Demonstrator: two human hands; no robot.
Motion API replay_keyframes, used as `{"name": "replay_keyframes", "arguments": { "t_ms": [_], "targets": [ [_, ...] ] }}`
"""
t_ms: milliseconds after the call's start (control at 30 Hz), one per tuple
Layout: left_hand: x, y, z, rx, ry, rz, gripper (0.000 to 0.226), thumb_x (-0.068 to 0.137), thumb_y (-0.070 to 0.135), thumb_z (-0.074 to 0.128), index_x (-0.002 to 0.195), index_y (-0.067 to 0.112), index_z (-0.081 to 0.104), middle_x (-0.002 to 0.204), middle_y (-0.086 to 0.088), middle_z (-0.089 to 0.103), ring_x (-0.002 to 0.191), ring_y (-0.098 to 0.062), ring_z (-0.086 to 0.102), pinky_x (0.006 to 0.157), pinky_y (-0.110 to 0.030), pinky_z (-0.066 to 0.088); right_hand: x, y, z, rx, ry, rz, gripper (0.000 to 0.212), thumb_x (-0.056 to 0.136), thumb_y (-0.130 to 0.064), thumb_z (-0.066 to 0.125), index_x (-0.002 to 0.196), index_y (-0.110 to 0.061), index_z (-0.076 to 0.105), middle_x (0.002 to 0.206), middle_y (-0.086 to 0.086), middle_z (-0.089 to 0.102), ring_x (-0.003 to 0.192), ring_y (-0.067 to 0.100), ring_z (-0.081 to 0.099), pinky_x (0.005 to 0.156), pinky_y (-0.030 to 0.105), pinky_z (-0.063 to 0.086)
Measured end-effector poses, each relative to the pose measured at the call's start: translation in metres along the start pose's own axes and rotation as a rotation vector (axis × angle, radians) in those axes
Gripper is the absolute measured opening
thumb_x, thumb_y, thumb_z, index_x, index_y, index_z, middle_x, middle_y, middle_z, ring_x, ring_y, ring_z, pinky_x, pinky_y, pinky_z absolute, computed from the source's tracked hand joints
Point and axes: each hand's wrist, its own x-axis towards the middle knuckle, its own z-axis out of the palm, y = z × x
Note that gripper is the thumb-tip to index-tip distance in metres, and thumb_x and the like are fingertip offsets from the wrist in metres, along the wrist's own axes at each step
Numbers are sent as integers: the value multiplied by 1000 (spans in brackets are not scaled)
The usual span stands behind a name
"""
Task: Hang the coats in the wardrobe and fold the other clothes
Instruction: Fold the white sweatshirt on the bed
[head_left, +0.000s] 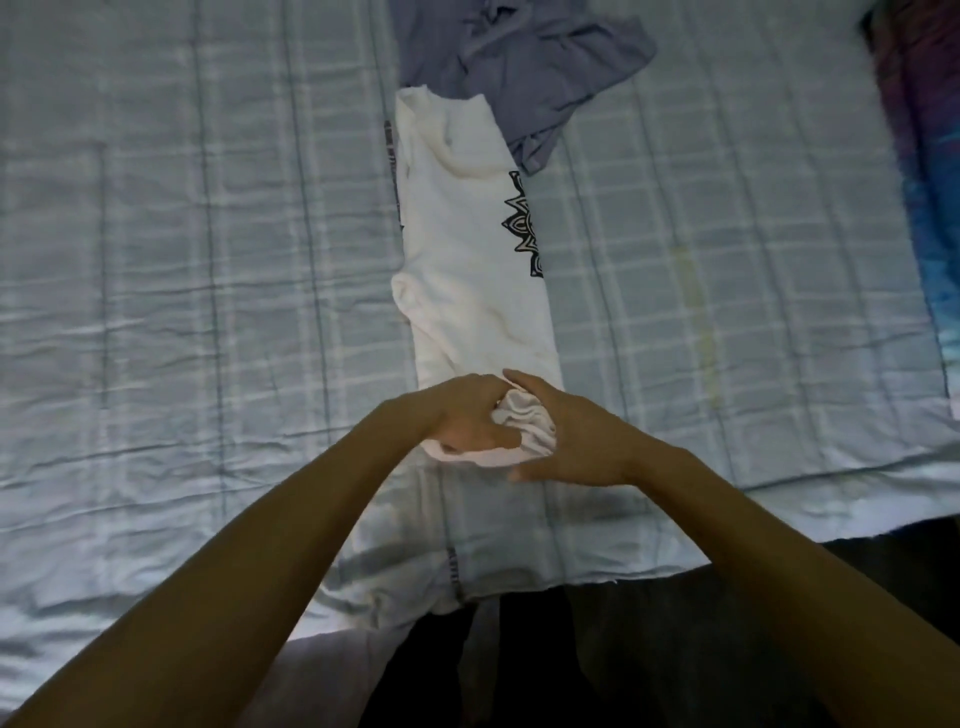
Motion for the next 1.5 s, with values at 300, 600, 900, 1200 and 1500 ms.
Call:
{"name": "replay_keyframes", "arguments": {
  "t_ms": [300,600,900,1200,1500],
  "targets": [
    [15,-16,-61,-17,741,-114,29,85,20,58,113,16,59,108,-5,64,99,-24,60,85,-30,45,59,-17,-67,-229,608,20,59,83,-18,65,138,-21,44,122,8,60,110,26,56,93,33,41],
    [23,-67,65,354,669,-53,77,77,29,65,141,5,31,142,-25,40,133,-38,36,102,-55,38,73,44,13,-799,443,-273,77,74,-44,67,139,-11,42,145,17,41,138,36,31,114,52,11],
    [46,-75,51,475,730,-61,65,71,2,73,131,2,47,121,-21,61,109,-33,61,83,-45,49,101,41,17,-788,509,-168,89,50,-36,86,130,-11,54,136,15,53,129,36,45,110,60,23],
    [-28,-5,0,76,20,-89,44,93,38,51,132,18,48,127,-9,59,111,-27,56,91,-32,41,39,-17,-31,-538,-168,-75,69,63,-59,57,126,-31,57,121,-4,62,108,19,58,92,28,41],
    [-28,-25,-100,-44,1203,-184,12,95,19,48,92,16,59,89,2,61,80,-17,56,69,-31,42,72,-65,-93,-236,998,-276,36,81,-5,54,114,-12,65,106,9,65,98,25,55,91,29,36]
  ]
}}
